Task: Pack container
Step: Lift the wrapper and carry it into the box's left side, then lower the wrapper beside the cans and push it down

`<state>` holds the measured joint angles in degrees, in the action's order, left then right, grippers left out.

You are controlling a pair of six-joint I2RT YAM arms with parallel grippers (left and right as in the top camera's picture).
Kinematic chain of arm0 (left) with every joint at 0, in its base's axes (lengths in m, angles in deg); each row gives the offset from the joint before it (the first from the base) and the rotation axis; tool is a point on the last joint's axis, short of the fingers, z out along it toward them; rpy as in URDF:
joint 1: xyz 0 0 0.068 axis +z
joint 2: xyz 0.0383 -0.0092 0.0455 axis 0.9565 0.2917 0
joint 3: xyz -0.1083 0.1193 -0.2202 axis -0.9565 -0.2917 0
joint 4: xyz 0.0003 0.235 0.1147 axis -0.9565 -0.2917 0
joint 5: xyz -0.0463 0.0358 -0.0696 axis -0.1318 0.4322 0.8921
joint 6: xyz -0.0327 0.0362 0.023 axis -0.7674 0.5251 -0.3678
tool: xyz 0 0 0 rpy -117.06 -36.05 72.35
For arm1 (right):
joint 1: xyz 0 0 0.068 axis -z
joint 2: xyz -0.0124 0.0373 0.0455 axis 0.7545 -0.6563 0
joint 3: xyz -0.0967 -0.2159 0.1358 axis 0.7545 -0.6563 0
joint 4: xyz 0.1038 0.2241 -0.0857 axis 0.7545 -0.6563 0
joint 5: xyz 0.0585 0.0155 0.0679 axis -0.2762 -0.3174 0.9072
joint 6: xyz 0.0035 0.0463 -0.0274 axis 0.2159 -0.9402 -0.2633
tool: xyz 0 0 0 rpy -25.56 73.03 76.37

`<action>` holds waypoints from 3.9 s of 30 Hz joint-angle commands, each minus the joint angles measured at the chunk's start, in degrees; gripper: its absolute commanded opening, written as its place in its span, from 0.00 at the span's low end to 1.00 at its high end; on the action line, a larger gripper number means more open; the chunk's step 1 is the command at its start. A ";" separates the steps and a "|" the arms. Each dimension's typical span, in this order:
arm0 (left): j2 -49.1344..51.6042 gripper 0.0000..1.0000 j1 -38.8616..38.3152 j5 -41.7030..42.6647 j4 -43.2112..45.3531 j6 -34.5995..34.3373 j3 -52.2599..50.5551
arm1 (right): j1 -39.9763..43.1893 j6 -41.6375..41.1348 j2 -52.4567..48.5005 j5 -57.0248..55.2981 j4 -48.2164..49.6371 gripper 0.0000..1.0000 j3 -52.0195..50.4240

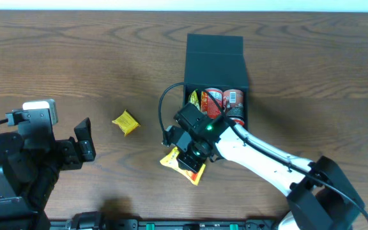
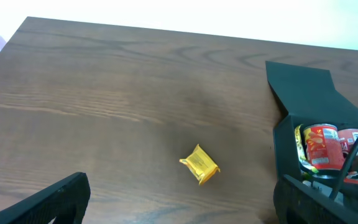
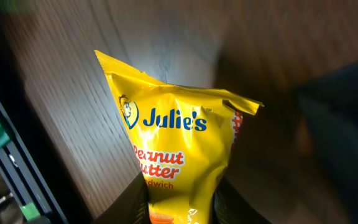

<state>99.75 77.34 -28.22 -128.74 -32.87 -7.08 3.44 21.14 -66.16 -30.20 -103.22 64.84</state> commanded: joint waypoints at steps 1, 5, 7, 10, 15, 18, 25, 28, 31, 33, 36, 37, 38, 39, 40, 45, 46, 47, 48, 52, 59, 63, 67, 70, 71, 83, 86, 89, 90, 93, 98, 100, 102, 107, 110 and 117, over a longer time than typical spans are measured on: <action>0.20 0.95 0.20 -0.42 0.24 -0.39 0.13 | 0.24 -1.64 -0.55 2.49 0.20 0.27 2.21; 0.20 0.95 0.20 -0.42 0.22 -0.39 0.13 | 0.24 -1.68 -0.55 5.16 0.20 0.26 3.82; 0.20 0.96 0.20 -0.44 0.04 -0.37 0.13 | 0.24 -1.97 -0.55 5.14 0.17 0.27 4.55; 0.20 0.95 0.20 -0.44 -0.22 -0.26 0.13 | 0.26 -2.84 -0.55 4.92 0.37 0.28 5.81; 0.20 0.95 0.20 -0.44 -0.37 -0.20 0.13 | 0.26 -6.08 -0.55 1.97 0.61 0.28 7.96; 0.20 0.95 0.20 -0.46 -0.35 -0.20 0.11 | 0.61 -7.98 -0.55 0.33 0.63 0.28 9.05; 0.20 0.96 0.20 -0.81 -0.35 -0.17 -0.22 | 3.63 -14.64 -0.55 -0.74 2.91 0.28 9.51; 0.20 0.95 0.20 -1.99 -0.35 -0.17 -0.83 | 5.31 -16.96 -0.55 -0.74 3.87 0.27 9.51; 0.20 0.95 0.20 -1.97 -0.33 -0.17 -1.68 | 7.32 -19.50 -0.55 -0.74 5.20 0.27 9.51; 0.20 0.95 0.20 -1.99 -0.33 -0.17 -2.19 | 8.66 -20.87 -0.55 -0.74 6.25 0.27 9.51; 0.24 0.95 0.20 -2.03 -0.28 -0.17 -2.38 | 10.34 -23.21 -0.55 -0.76 7.76 0.27 9.51; 0.26 0.95 0.20 -2.38 -0.20 -0.20 -2.38 | 11.02 -24.00 -0.55 -0.79 8.50 0.27 9.51; 0.26 0.96 0.20 -2.84 -0.15 -0.20 -2.38 | 11.45 -24.74 -0.55 -1.01 9.07 0.27 9.51; 0.28 0.95 0.20 -3.19 -0.15 -0.17 -2.38 | 11.85 -25.42 -0.55 -1.53 9.49 0.27 9.51; 0.31 0.95 0.20 -3.58 -0.15 -0.15 -2.38 | 12.24 -26.53 -0.55 -2.56 9.84 0.26 9.51; 1.20 0.95 0.20 -4.37 -0.13 -0.17 -2.38 | 13.55 -31.69 -0.55 -7.32 9.90 0.27 9.51; 1.44 0.95 0.20 -4.39 -0.11 -0.17 -2.38 | 13.66 -32.89 -0.55 -7.91 9.84 0.27 9.51; 1.79 0.96 0.20 -4.39 -0.09 -0.17 -2.38 | 13.81 -34.21 -0.55 -8.79 9.81 0.26 9.51; 2.14 0.96 0.20 -4.39 -0.07 -0.17 -2.38 | 13.90 -35.30 -0.55 -9.44 9.79 0.26 9.51; 3.87 0.95 0.20 -4.52 -0.04 -0.20 -2.38 | 14.01 -38.93 -0.55 -12.44 9.60 0.26 9.51; 4.59 0.95 0.20 -4.48 1.49 -0.37 -2.38 | 14.01 -44.48 -0.55 -15.87 9.16 0.27 9.51; 4.59 0.95 0.20 -4.50 1.81 -0.37 -2.38 | 13.99 -47.80 -0.55 -18.10 9.11 0.27 9.51; 4.59 0.96 0.20 -4.48 1.81 -0.44 -2.38 | 13.99 -50.82 -0.55 -20.31 8.96 0.27 9.49; 4.59 0.96 0.20 -4.48 1.95 -0.87 -2.38 | 13.99 -52.74 -0.55 -20.68 8.35 0.27 9.49; 4.61 0.95 0.20 -4.48 2.05 -0.87 -2.38 | 13.97 -52.89 -0.55 -20.70 8.35 0.27 9.51; 4.63 0.96 0.20 -4.35 3.93 -2.10 -2.38 | 13.97 -53.27 -0.55 -22.32 10.25 0.26 9.49; 4.66 0.95 0.20 -4.31 4.66 -2.97 -2.38 | 13.97 -53.29 -0.55 -22.27 10.69 0.26 9.49; 4.66 0.95 0.20 -4.31 5.03 -2.99 -2.38 | 13.88 -53.33 -0.55 -22.29 10.91 0.26 9.49; 4.66 0.95 0.20 -4.33 5.03 -2.99 -2.38 | 13.68 -53.33 -0.57 -22.32 11.17 0.25 9.40; 4.66 0.95 0.20 -4.33 5.03 -2.99 -2.38 | 12.94 -53.31 -0.66 -22.40 12.33 0.25 9.29; 4.66 0.96 0.20 -4.35 5.03 -2.97 -2.38 | 11.87 -53.27 -0.79 -25.40 12.87 0.27 9.29; 4.66 0.96 0.20 -4.35 5.16 -2.97 -2.38 | 11.85 -53.29 -0.79 -25.53 12.35 0.27 9.29; 4.66 0.95 0.20 -4.33 5.27 -2.99 -2.38 | 11.85 -53.29 -0.79 -25.53 11.89 0.26 9.29; 4.66 0.95 0.20 -4.33 5.25 -2.99 -2.38 | 11.85 -53.29 -0.79 -25.53 10.84 0.26 9.29; 4.66 0.96 0.20 -4.35 5.49 -2.99 -2.38 | 11.85 -53.31 -0.79 -25.57 10.95 0.26 9.29; 4.66 0.95 0.20 -4.33 5.70 -2.99 -2.38 | 11.85 -53.31 -2.62 -25.77 12.85 0.26 9.27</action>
<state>104.37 77.34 -31.89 -123.23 -35.67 -9.09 15.70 -31.31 -66.70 -54.84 -90.78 73.23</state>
